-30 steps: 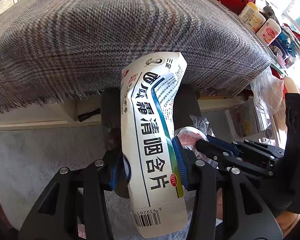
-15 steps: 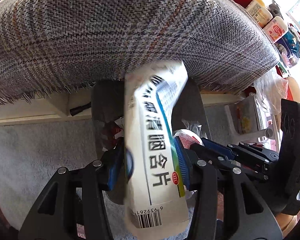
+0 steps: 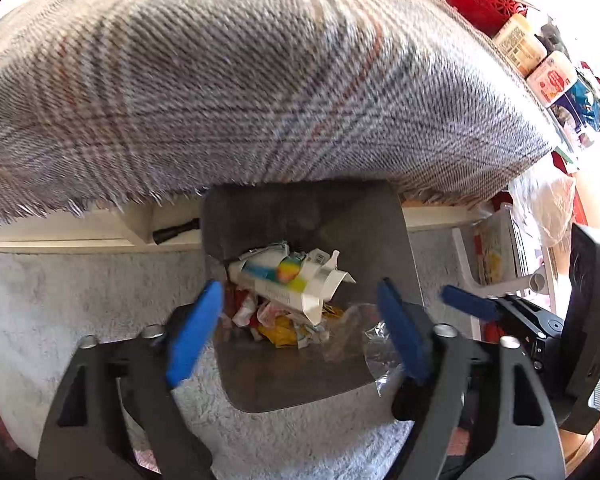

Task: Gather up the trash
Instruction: 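Carry both held items down to the black bin and open both tools, then raise both open tools back over the cleared table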

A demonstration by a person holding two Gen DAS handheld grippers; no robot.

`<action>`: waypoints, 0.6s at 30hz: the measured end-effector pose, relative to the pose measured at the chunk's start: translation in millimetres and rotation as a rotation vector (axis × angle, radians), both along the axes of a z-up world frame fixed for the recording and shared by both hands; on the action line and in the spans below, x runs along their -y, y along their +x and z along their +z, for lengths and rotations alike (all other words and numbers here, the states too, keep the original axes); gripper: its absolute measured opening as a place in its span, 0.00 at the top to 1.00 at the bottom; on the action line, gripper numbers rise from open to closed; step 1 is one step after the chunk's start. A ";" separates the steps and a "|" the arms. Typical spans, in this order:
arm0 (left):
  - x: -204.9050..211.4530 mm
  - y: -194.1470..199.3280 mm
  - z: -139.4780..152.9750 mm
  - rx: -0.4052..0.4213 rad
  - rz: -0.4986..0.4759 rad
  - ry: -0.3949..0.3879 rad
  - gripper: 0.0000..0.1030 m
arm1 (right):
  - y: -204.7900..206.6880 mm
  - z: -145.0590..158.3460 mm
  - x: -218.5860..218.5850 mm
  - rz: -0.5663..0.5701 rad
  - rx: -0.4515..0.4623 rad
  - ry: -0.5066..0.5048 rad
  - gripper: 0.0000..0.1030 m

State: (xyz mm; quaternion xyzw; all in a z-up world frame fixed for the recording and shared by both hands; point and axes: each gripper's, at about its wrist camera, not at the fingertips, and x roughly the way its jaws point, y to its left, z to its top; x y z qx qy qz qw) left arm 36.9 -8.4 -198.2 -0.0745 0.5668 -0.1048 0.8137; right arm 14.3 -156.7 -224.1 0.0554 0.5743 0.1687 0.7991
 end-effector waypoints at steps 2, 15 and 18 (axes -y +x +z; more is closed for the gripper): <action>-2.9 -1.9 4.8 0.008 0.005 0.004 0.10 | -3.3 2.7 0.5 0.006 0.012 -0.022 0.04; -21.2 -23.0 85.7 0.143 0.023 0.035 0.08 | -3.2 77.3 17.1 -0.037 0.144 -0.078 0.03; -26.9 -23.3 117.5 0.203 0.039 0.033 0.08 | 2.9 118.5 29.1 -0.066 0.227 -0.072 0.03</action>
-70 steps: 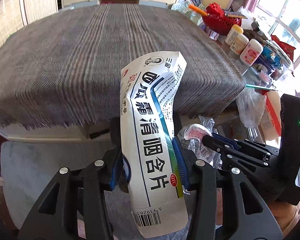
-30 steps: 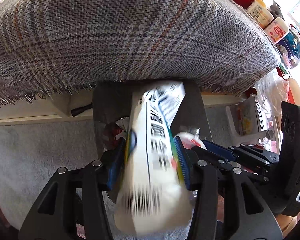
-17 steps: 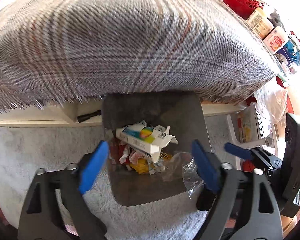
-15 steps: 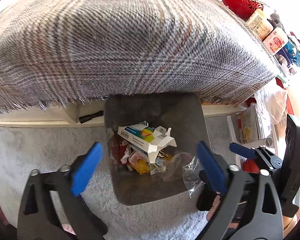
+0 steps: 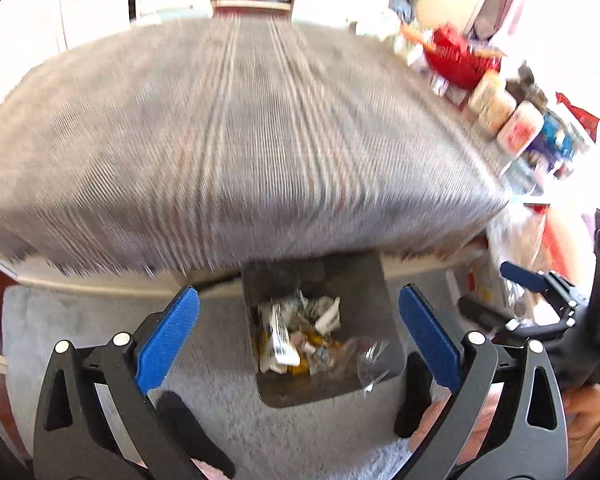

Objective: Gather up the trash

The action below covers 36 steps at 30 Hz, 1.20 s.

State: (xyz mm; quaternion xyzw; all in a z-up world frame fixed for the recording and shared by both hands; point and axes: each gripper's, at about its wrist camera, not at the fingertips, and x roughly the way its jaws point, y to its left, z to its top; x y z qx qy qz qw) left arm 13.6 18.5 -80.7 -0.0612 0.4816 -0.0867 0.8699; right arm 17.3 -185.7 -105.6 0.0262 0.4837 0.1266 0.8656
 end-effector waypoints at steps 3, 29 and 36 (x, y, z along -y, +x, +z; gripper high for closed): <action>-4.5 1.2 33.1 0.072 0.019 0.005 0.08 | 6.7 40.5 12.4 -0.038 0.091 0.004 0.03; 0.7 3.2 90.0 0.472 0.057 0.112 0.08 | -1.3 112.3 37.9 -0.230 0.538 0.028 0.03; -0.6 -2.5 80.3 0.460 0.076 0.126 0.08 | -7.1 101.0 27.4 -0.211 0.521 -0.009 0.03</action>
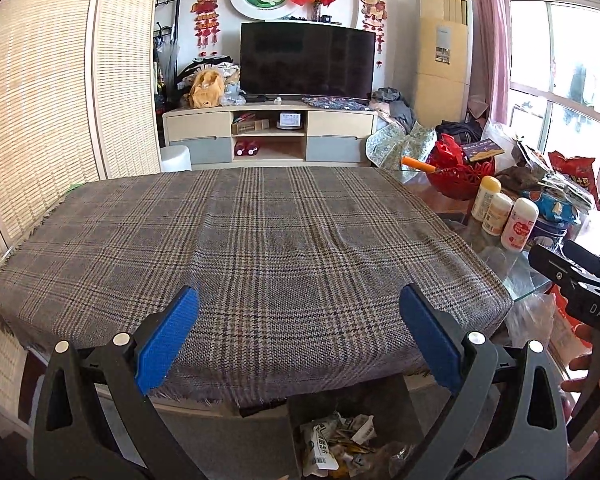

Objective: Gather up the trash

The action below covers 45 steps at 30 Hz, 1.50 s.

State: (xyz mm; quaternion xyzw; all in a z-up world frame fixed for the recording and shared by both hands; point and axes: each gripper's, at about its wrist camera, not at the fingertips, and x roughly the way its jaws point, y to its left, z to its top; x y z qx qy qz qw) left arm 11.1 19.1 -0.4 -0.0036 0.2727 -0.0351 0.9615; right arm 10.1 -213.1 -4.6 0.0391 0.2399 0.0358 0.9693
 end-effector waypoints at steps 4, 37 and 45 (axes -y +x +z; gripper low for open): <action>1.7 -0.8 -5.1 -0.004 0.007 0.015 0.08 | 2.1 -4.1 -3.0 0.008 -0.021 0.010 0.03; -4.3 -0.1 0.0 0.023 0.023 0.013 0.08 | 2.5 -3.9 -1.0 -0.019 -0.032 0.007 0.03; -4.8 -2.0 1.1 0.028 0.022 0.011 0.08 | 3.7 -5.1 -0.9 -0.017 -0.041 0.007 0.03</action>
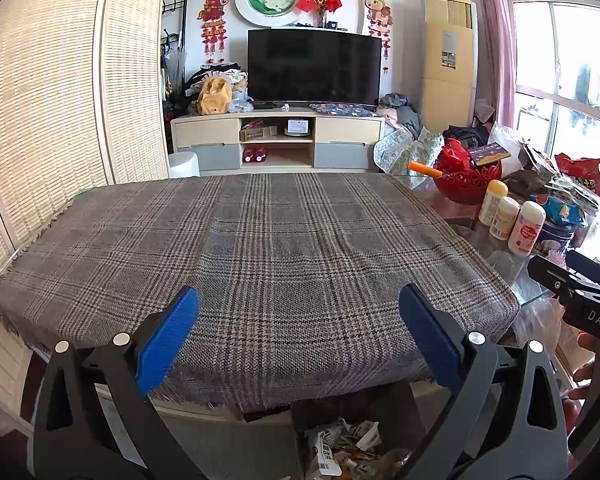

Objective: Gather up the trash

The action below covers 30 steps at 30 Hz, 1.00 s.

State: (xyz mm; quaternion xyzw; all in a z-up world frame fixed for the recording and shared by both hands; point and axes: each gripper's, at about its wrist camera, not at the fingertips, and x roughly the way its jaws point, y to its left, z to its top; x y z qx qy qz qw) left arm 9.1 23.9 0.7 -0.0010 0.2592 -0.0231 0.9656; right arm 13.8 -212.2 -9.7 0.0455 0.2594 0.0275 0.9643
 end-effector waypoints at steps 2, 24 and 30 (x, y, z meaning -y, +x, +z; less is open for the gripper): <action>0.2 0.1 0.0 -0.001 -0.001 0.000 0.08 | 0.1 0.0 -0.1 0.001 0.000 0.002 0.03; -0.6 -0.1 -0.4 -0.004 0.004 -0.003 0.08 | -1.7 0.6 -1.7 -0.001 0.004 -0.002 0.03; 0.1 -0.1 -0.6 -0.007 0.004 -0.002 0.08 | -2.8 0.9 -1.4 -0.004 0.001 0.001 0.03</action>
